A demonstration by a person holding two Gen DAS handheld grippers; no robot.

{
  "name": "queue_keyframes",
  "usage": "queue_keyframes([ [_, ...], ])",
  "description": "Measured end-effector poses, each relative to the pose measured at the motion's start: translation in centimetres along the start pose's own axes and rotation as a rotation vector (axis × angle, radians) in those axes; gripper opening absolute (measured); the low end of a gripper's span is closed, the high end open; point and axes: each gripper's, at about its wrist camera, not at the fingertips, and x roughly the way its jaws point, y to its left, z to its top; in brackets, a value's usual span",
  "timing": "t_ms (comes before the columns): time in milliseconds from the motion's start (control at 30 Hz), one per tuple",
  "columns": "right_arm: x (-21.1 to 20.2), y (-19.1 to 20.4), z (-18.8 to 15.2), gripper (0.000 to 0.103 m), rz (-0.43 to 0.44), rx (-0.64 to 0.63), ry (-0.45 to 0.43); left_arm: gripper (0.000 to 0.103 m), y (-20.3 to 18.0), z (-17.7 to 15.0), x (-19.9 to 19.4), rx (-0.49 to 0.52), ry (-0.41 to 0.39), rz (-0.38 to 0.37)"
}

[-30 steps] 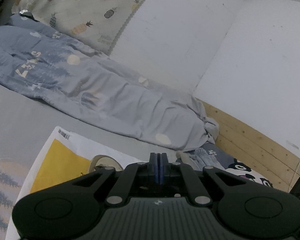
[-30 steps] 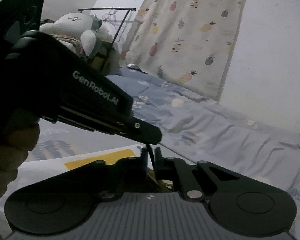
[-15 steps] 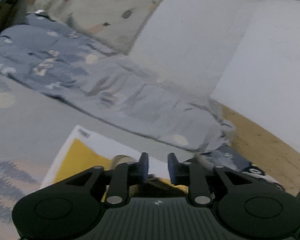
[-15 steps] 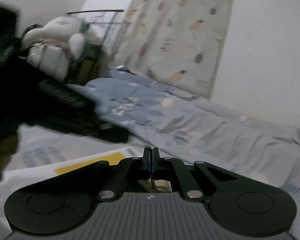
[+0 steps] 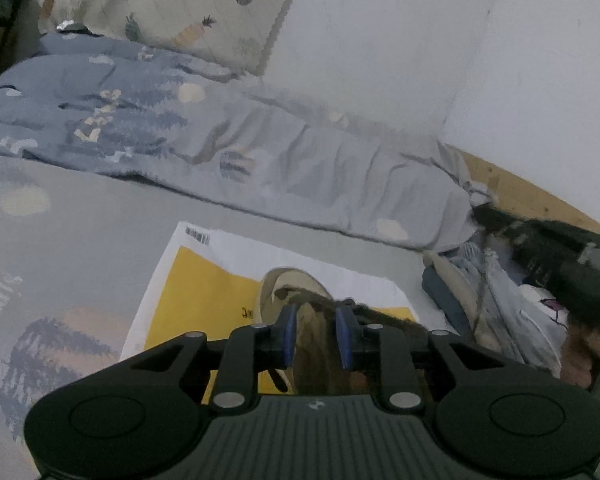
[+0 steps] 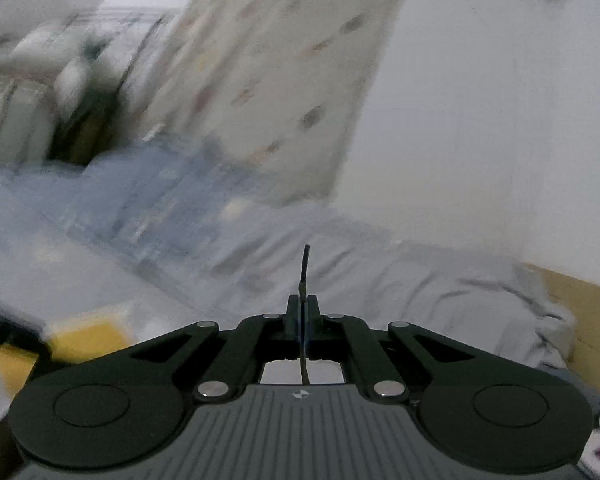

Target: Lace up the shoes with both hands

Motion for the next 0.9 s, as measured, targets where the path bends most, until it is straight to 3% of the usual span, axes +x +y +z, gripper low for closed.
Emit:
queue_keyframes([
  [300, 0.2, 7.8, -1.5, 0.000, 0.253, -0.354, 0.104, 0.019, 1.2, -0.4, 0.5, -0.021, 0.030, -0.028],
  [400, 0.4, 9.6, -2.6, 0.000, 0.308, -0.474, 0.145, 0.013, 1.5, -0.3, 0.4, -0.038, 0.033, -0.046],
  [600, 1.7, 10.4, -3.0, 0.000, 0.404, -0.502, 0.226, 0.011, 3.1, -0.5, 0.7, -0.161, 0.043, -0.097],
  [900, 3.1, 10.0, -3.0, 0.000, 0.502, -0.524, 0.316, 0.012, 3.9, -0.7, 0.6, -0.202, 0.038, -0.117],
])
